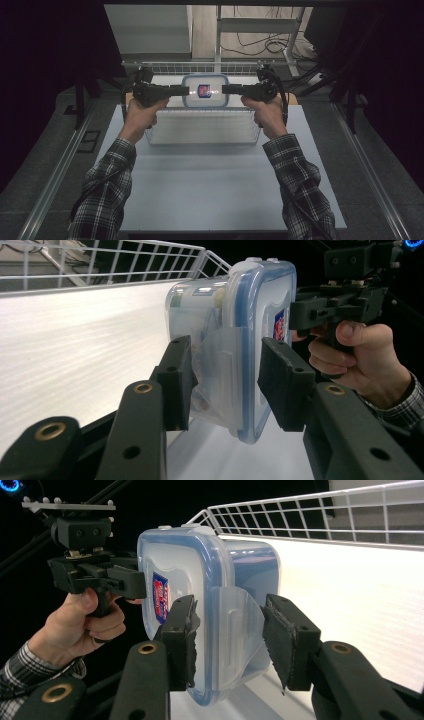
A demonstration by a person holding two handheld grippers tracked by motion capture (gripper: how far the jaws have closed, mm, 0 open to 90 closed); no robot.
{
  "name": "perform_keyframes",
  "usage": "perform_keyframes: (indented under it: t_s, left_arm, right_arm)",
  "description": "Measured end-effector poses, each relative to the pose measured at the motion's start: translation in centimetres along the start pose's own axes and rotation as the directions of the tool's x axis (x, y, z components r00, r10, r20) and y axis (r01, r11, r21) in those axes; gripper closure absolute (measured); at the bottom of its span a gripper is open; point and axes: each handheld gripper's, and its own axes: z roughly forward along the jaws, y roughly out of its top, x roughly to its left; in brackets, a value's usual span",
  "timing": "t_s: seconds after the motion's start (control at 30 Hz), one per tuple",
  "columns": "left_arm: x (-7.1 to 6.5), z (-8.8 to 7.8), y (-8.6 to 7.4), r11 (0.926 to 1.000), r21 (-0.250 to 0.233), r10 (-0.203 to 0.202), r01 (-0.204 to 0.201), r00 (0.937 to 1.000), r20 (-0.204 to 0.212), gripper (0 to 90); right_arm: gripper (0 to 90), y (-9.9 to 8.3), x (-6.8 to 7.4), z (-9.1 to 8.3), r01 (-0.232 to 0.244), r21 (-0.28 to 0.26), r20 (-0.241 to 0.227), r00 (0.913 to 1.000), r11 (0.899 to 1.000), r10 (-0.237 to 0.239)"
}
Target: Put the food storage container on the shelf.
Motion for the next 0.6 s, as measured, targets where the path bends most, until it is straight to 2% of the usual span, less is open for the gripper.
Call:
perform_keyframes:
  t_s: [0.2, 0.43, 0.47, 0.5, 0.53, 0.6]
  left_arm:
    - [1.0, 0.6, -0.2, 0.9994, -0.013, -0.032, 0.032, 0.9994, -0.01, 57.1]
    - [1.6, 0.9, -0.4, 0.9989, -0.025, -0.039, 0.039, 0.9991, -0.013, 55.6]
    - [1.4, 1.2, -0.4, 0.9998, -0.012, -0.016, 0.015, 0.999, -0.042, 52.3]
    - [1.2, 1.3, -0.4, 0.9999, -0.008, -0.008, 0.008, 0.9988, -0.048, 51.8]
    - [1.2, 1.4, -0.3, 1.0, -0.002, -0.01, 0.01, 0.9985, -0.054, 51.2]
    - [1.2, 1.5, -0.3, 1.0, -0.002, -0.009, 0.009, 0.9982, -0.06, 49.9]
  right_arm:
    - [56.4, 0.3, -1.3, 0.8, -0.026, 0.007, 0.0, 0.9997, 1.0, 0.026]
    - [55.1, 0.2, -2.0, 1.4, -0.054, 0.003, 0.008, 0.9985, 0.999, 0.054]
    - [55.2, 0.2, -1.9, 1.5, -0.047, 0.006, 0.041, 0.9981, 0.999, 0.047]
    - [57.1, 0.3, -1.8, 1.6, -0.036, 0.009, 0.055, 0.9979, 0.999, 0.035]
    - [56.0, 0.3, -1.7, 1.7, -0.032, 0.011, 0.053, 0.9981, 0.999, 0.031]
    - [56.5, 0.4, -1.4, 1.9, -0.018, 0.027, 0.09, 0.9958, 0.999, 0.016]
